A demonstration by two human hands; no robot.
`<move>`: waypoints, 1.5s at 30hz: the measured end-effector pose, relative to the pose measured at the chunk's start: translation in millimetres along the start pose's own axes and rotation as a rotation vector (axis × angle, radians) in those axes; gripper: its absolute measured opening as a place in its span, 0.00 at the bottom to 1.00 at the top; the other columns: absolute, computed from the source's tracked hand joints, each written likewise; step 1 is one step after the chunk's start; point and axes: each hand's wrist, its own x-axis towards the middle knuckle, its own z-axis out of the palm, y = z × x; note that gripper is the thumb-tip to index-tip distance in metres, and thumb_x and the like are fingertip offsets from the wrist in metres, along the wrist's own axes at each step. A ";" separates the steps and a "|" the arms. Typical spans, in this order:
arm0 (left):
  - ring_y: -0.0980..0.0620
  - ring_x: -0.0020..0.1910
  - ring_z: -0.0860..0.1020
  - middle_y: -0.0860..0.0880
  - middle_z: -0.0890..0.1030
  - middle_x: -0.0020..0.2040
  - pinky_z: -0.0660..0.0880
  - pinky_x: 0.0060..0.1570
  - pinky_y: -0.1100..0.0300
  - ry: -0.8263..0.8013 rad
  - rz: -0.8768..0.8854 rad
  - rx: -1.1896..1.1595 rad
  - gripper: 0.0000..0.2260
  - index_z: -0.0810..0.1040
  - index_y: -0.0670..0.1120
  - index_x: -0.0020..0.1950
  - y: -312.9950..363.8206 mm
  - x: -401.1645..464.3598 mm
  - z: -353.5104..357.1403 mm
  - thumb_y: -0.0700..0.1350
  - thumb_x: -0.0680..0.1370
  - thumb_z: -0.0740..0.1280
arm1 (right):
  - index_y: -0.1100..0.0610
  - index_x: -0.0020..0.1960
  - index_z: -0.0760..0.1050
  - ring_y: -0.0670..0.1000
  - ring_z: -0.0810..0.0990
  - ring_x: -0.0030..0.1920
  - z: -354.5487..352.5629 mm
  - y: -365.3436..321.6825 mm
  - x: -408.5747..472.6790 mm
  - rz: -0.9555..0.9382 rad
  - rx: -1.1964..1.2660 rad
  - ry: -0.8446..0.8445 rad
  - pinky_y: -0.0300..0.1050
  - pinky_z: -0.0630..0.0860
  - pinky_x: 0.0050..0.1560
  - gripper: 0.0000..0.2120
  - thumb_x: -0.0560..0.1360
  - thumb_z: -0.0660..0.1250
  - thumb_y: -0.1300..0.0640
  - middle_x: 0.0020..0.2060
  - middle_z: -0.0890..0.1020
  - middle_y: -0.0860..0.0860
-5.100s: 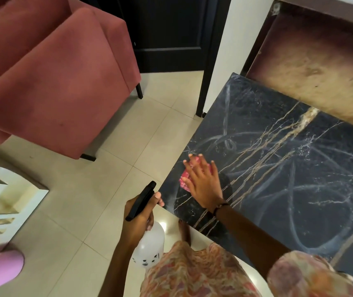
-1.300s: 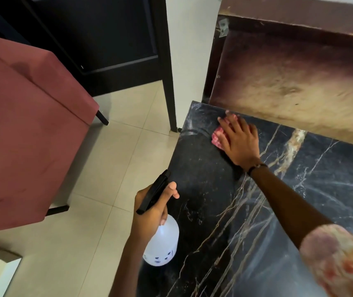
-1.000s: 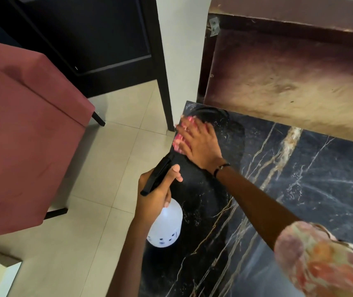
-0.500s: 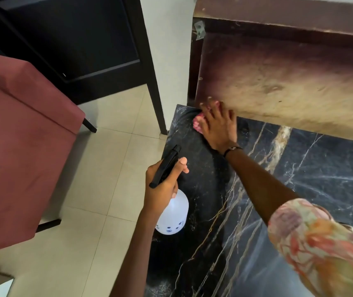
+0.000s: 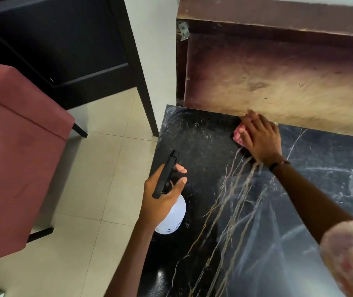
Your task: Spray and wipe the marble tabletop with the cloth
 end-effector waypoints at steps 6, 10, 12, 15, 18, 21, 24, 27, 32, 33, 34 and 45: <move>0.57 0.40 0.80 0.61 0.79 0.34 0.70 0.49 0.80 -0.055 0.007 0.076 0.07 0.78 0.57 0.47 1.0 -6.2 3.9 0.46 0.73 0.70 | 0.50 0.75 0.59 0.62 0.63 0.72 6.9 -70.2 20.1 -0.023 -0.030 0.039 0.63 0.62 0.67 0.28 0.80 0.44 0.41 0.75 0.62 0.54; 0.57 0.39 0.79 0.57 0.80 0.35 0.74 0.49 0.73 -0.064 -0.008 0.064 0.08 0.80 0.53 0.52 -1.3 -8.3 3.4 0.44 0.74 0.70 | 0.51 0.75 0.60 0.58 0.63 0.72 18.0 -97.5 -50.7 -0.287 -0.029 0.018 0.61 0.61 0.70 0.28 0.80 0.46 0.39 0.76 0.61 0.53; 0.56 0.38 0.79 0.55 0.82 0.38 0.74 0.48 0.74 -0.065 0.021 0.056 0.08 0.80 0.53 0.50 -0.3 -9.5 2.7 0.41 0.75 0.69 | 0.54 0.74 0.63 0.57 0.64 0.73 18.8 -76.8 -90.0 -0.302 0.018 0.002 0.60 0.60 0.71 0.30 0.80 0.45 0.37 0.75 0.63 0.53; 0.53 0.39 0.79 0.53 0.84 0.46 0.76 0.54 0.64 -0.117 0.052 0.063 0.08 0.79 0.51 0.53 0.7 -12.0 1.1 0.43 0.74 0.68 | 0.57 0.68 0.67 0.59 0.69 0.69 13.7 -18.3 -121.4 -0.163 0.069 0.074 0.58 0.60 0.71 0.31 0.80 0.45 0.36 0.71 0.69 0.57; 0.55 0.39 0.80 0.49 0.84 0.51 0.77 0.51 0.53 -0.163 0.092 0.075 0.12 0.76 0.48 0.57 0.9 -16.6 1.4 0.44 0.74 0.66 | 0.60 0.67 0.66 0.61 0.71 0.66 8.7 36.0 -113.3 0.113 0.090 0.117 0.62 0.63 0.68 0.30 0.80 0.45 0.38 0.69 0.70 0.61; 0.54 0.41 0.82 0.47 0.84 0.48 0.78 0.44 0.63 -0.156 0.104 0.087 0.13 0.75 0.45 0.58 0.3 -18.3 4.2 0.41 0.74 0.64 | 0.61 0.65 0.66 0.64 0.72 0.61 3.5 44.7 -77.0 0.351 0.133 0.163 0.63 0.68 0.65 0.34 0.78 0.42 0.35 0.65 0.70 0.64; 0.57 0.36 0.82 0.40 0.82 0.48 0.76 0.34 0.69 -0.119 0.101 0.079 0.12 0.75 0.39 0.56 1.9 -18.1 9.7 0.36 0.73 0.62 | 0.61 0.64 0.67 0.63 0.74 0.58 -0.2 18.1 -40.8 0.386 0.155 0.170 0.62 0.71 0.62 0.33 0.77 0.43 0.35 0.62 0.71 0.63; 0.60 0.28 0.79 0.38 0.81 0.40 0.73 0.28 0.69 -0.079 0.086 0.073 0.10 0.75 0.38 0.54 7.1 -18.4 15.5 0.32 0.74 0.63 | 0.60 0.63 0.68 0.60 0.73 0.61 5.8 -17.6 -29.6 0.173 0.179 0.169 0.61 0.69 0.65 0.28 0.79 0.49 0.38 0.62 0.72 0.61; 0.57 0.25 0.77 0.42 0.79 0.29 0.72 0.30 0.71 -0.047 -0.001 0.084 0.14 0.78 0.47 0.50 18.2 -12.9 32.8 0.29 0.74 0.62 | 0.55 0.70 0.67 0.58 0.62 0.74 17.7 -4.2 -97.8 -0.284 0.095 0.079 0.60 0.58 0.73 0.27 0.79 0.52 0.39 0.72 0.67 0.57; 0.56 0.25 0.78 0.45 0.79 0.28 0.72 0.30 0.71 -0.034 -0.014 0.081 0.14 0.78 0.47 0.50 20.1 -11.6 37.8 0.29 0.74 0.63 | 0.54 0.70 0.67 0.57 0.61 0.74 17.9 14.8 -110.7 -0.306 0.100 0.078 0.60 0.58 0.73 0.27 0.79 0.53 0.38 0.73 0.66 0.55; 0.56 0.25 0.78 0.47 0.78 0.27 0.71 0.29 0.72 -0.030 -0.029 0.081 0.14 0.79 0.46 0.50 23.0 -11.1 43.3 0.29 0.74 0.63 | 0.53 0.70 0.67 0.56 0.62 0.74 17.7 36.2 -119.5 -0.297 0.107 0.078 0.60 0.59 0.72 0.27 0.79 0.52 0.37 0.73 0.66 0.54; 0.57 0.19 0.70 0.45 0.81 0.30 0.70 0.24 0.63 -0.080 -0.200 0.061 0.10 0.80 0.46 0.39 43.6 -34.2 91.0 0.32 0.74 0.65 | 0.47 0.76 0.58 0.65 0.61 0.73 2.6 63.3 -37.7 0.061 0.088 0.047 0.66 0.55 0.71 0.28 0.78 0.47 0.37 0.76 0.59 0.58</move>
